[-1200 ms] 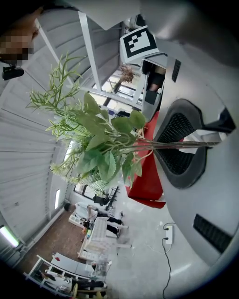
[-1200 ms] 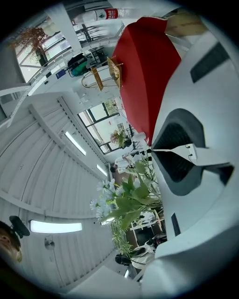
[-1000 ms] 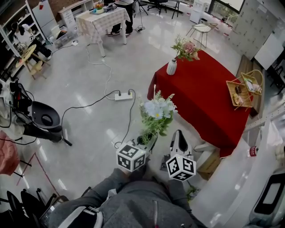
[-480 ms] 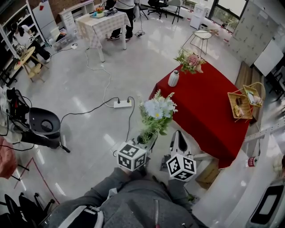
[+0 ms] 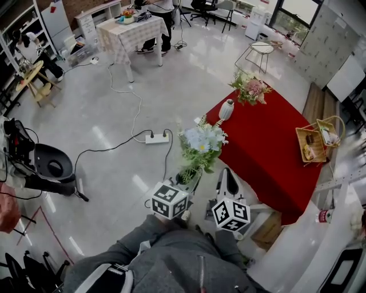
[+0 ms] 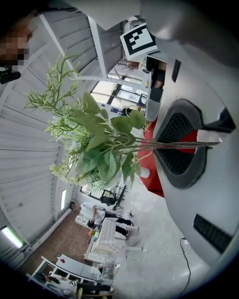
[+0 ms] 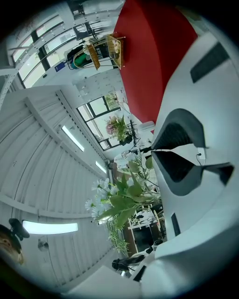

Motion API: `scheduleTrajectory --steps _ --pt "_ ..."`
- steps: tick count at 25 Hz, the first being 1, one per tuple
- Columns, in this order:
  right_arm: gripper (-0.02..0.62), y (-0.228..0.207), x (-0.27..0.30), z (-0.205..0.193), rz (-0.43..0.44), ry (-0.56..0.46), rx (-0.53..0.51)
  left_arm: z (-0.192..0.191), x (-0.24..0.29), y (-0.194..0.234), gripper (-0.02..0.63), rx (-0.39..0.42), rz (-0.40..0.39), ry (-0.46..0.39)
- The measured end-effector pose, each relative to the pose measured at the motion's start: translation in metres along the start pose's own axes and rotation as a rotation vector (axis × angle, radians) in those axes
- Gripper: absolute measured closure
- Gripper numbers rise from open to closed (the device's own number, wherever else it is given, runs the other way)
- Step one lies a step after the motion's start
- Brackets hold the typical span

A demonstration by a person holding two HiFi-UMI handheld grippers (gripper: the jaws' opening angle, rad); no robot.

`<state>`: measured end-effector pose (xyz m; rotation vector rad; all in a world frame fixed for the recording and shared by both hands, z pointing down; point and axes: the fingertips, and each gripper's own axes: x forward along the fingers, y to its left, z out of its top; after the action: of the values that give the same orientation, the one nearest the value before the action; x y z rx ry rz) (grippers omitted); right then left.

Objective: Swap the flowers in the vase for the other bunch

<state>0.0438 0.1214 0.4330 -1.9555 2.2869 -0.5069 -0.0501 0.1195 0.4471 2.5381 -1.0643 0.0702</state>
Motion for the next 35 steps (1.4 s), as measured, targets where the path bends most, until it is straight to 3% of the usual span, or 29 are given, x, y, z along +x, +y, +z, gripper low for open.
scheduleTrajectory --steps 9,20,35 --pt "0.578 0.007 0.031 0.002 -0.011 -0.004 -0.050 0.012 0.015 0.021 0.574 0.011 -0.017 -0.009" --pt "0.578 0.000 0.031 -0.018 -0.042 0.043 -0.020 -0.001 0.019 0.029 0.574 -0.025 -0.029 0.020" --pt "0.578 -0.021 0.070 -0.018 -0.033 0.072 -0.014 0.007 0.040 0.055 0.574 -0.038 0.026 0.003"
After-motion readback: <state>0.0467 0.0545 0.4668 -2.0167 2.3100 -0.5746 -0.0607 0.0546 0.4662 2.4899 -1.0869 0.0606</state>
